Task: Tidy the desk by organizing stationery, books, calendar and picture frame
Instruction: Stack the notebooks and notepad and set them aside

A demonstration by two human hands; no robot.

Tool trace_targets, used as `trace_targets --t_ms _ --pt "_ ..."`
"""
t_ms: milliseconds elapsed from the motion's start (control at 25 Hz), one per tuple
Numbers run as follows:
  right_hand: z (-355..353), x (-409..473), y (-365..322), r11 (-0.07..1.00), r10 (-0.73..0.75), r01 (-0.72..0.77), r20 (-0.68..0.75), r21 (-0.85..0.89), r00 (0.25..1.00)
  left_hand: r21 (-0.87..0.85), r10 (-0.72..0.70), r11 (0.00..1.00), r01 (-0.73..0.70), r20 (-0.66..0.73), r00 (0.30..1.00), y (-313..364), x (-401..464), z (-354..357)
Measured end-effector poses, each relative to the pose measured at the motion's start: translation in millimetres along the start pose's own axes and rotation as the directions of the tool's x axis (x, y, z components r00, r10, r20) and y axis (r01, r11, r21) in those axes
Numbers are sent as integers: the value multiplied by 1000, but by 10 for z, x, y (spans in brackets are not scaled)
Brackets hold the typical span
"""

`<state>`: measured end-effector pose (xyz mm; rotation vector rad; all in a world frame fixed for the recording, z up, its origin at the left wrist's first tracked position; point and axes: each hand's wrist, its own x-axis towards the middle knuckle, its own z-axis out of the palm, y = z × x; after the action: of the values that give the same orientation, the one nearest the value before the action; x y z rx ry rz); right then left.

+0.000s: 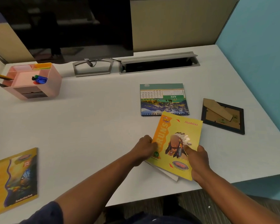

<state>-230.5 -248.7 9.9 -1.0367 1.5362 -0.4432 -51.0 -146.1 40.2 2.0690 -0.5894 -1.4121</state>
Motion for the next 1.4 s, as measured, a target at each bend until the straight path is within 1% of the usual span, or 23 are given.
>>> trace_targets --t_ms 160,200,360,480,600,680,760,840,960,1040,1120,1200,1240,1320,1400 --pt "17 -17 -19 999 -25 27 61 -44 998 -186 -35 981 47 70 997 -83 -50 -163" --pt "20 -25 -37 998 -29 33 83 -47 996 -214 -26 976 40 66 997 -128 -59 -184" --pt "87 -79 -100 1000 7 -13 199 27 980 -221 34 974 -42 -38 999 -301 -100 -250" --pt "218 -117 -180 995 21 -47 290 83 957 -316 64 945 -81 -66 996 -421 -126 -335" --pt "344 -128 -297 989 -1 -58 394 138 919 -474 88 873 -114 -77 993 -518 -176 -425" --pt "430 -149 -381 978 -18 -90 507 187 862 -586 70 802 -113 -96 993 -555 -212 -489" --pt "520 -181 -469 975 -35 -107 611 195 791 -697 38 711 -90 -90 995 -539 -283 -553" --pt "619 -204 -548 980 -39 -100 662 172 749 -756 58 648 -89 -67 996 -537 -346 -652" --pt "723 -203 -613 975 -1 -149 675 164 738 -791 108 604 -99 -41 993 -636 -416 -834" --pt "769 -212 -619 976 27 -164 674 141 738 -787 125 606 -110 -42 991 -749 -407 -945" --pt "822 -229 -608 981 19 -144 670 132 742 -770 85 627 -118 -83 993 -818 -389 -1010" --pt "876 -209 -626 984 -30 -87 625 155 780 -707 17 686 -169 -216 976 -825 -360 -1066" --pt "896 -181 -643 984 -60 -50 593 168 803 -646 -8 734 -207 -313 950 -824 -347 -1115" --pt "901 -109 -690 985 -113 24 538 169 836 -497 -24 830 -252 -484 875 -829 -358 -1266" --pt "860 -36 -748 986 -156 101 508 135 847 -395 8 873 -287 -576 818 -828 -417 -1467"
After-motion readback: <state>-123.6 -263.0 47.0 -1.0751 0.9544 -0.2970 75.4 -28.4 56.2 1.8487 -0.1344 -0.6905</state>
